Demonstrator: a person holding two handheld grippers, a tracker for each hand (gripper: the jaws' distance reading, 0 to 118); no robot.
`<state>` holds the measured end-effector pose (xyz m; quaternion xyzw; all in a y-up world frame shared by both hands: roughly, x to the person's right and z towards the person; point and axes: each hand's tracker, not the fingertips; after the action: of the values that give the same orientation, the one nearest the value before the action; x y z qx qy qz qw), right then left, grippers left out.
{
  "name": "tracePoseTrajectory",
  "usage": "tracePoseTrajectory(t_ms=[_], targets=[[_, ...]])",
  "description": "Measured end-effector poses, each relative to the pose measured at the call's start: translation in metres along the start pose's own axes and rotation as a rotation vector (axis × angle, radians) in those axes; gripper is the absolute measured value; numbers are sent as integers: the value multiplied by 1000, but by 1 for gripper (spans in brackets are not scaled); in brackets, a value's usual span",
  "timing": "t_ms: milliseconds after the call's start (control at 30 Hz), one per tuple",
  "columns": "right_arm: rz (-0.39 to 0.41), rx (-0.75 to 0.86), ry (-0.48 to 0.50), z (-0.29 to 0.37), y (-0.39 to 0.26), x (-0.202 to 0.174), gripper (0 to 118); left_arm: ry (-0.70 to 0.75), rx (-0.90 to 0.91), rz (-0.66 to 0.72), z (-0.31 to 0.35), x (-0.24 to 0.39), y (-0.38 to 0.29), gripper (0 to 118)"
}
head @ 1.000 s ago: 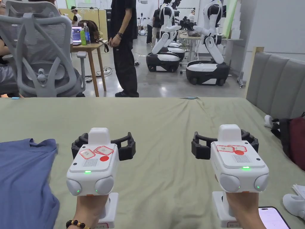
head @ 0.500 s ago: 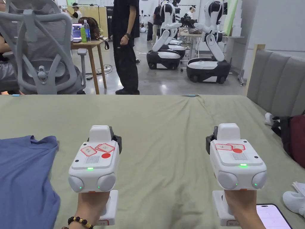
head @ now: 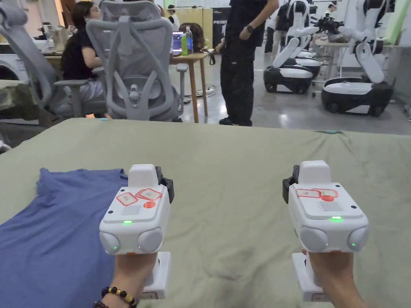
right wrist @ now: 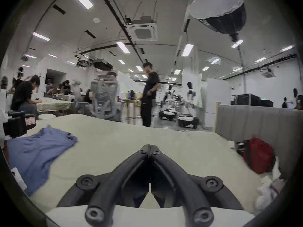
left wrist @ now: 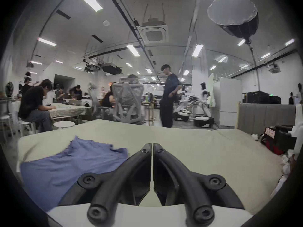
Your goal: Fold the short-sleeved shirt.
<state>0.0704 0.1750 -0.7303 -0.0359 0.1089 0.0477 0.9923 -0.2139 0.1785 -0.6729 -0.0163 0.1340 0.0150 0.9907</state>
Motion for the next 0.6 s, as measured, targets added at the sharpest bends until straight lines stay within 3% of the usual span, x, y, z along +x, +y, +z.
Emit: tracePoseTrajectory(t_ms=[100,233,467,533,600], targets=[[9,6,120,-11,6,-66,1,136,-11,23,10,-57,3,1],[43,28,236,-15,12,-126,2,232,-11,13,21,-109,5,1],[30,13,260,-27,18,-146,2,214,-60,-12,10,-122,-1,3],[38,19,247,-29,19,-144,2,176,-119,-11,-5,-121,-2,26],[40,6,239,-33,20,-142,2,142,-167,-59,-28,-118,0,32]])
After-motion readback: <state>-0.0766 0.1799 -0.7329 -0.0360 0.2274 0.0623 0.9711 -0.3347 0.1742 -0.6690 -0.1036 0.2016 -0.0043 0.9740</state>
